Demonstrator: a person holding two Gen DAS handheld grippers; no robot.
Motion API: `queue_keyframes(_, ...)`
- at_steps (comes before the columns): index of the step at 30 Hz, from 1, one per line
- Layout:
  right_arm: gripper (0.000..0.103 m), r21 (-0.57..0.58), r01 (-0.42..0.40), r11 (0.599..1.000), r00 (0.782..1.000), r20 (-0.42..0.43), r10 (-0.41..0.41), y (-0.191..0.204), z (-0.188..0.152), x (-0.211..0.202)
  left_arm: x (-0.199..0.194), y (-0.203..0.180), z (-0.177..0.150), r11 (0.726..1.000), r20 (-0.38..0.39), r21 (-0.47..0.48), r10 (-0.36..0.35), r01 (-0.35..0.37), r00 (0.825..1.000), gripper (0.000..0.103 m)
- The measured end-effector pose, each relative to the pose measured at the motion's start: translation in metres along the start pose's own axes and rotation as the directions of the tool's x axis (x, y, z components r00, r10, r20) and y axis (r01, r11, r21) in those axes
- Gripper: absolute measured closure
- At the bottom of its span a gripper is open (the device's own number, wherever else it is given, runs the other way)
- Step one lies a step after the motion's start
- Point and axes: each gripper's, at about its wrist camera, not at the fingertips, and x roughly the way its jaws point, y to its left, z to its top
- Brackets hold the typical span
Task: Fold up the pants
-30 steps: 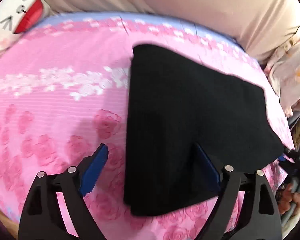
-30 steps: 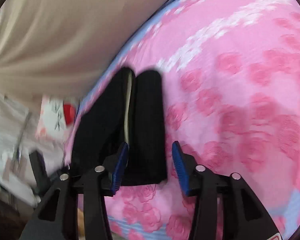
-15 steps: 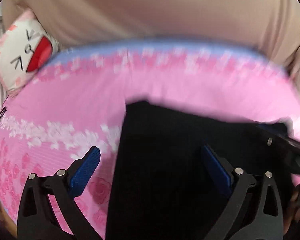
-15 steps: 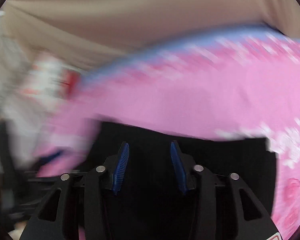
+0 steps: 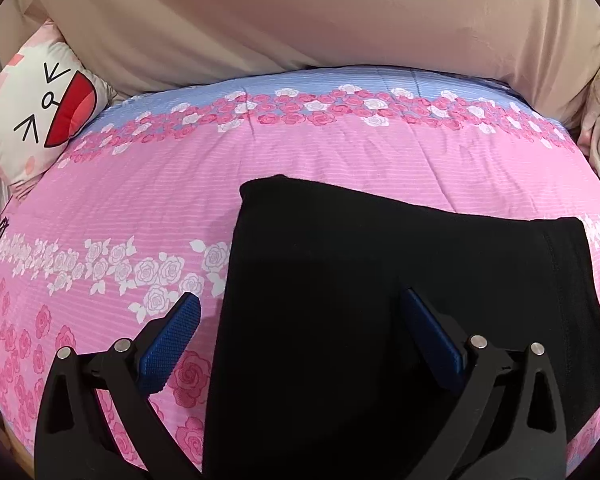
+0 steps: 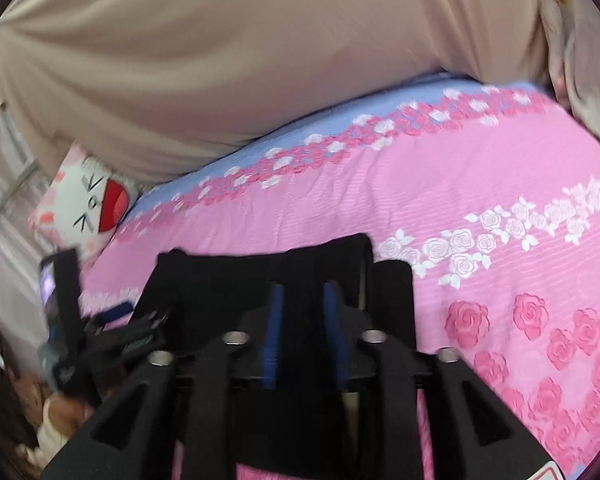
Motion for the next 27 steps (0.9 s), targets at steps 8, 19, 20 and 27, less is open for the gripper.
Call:
queue_keyframes(8,0.068,-0.090,-0.025,0.996,0.992,-0.126,0.014,0.024,-0.045,0.012,-0.006,-0.002,-0.003,1.000,-0.002,0.001,0.015,-0.015,1.000,0.005)
queue_keyframes(19,0.021,0.053,0.079,0.995,0.997,-0.021,-0.078,-0.039,-0.046,-0.035,-0.057,0.039,-0.033,0.971,-0.029,-0.032,-0.239,0.238,0.971,0.005)
queue_keyframes(20,0.021,0.100,0.059,0.993,0.997,-0.046,-0.055,-0.052,-0.048,-0.033,-0.053,0.048,-0.041,0.962,-0.055,-0.059,-0.270,0.267,0.961,0.005)
queue_keyframes(27,0.022,0.287,-0.151,0.946,0.973,-0.129,0.194,-0.071,-0.065,0.019,-0.022,0.046,-0.065,0.901,-0.125,-0.148,-0.426,0.408,0.896,0.006)
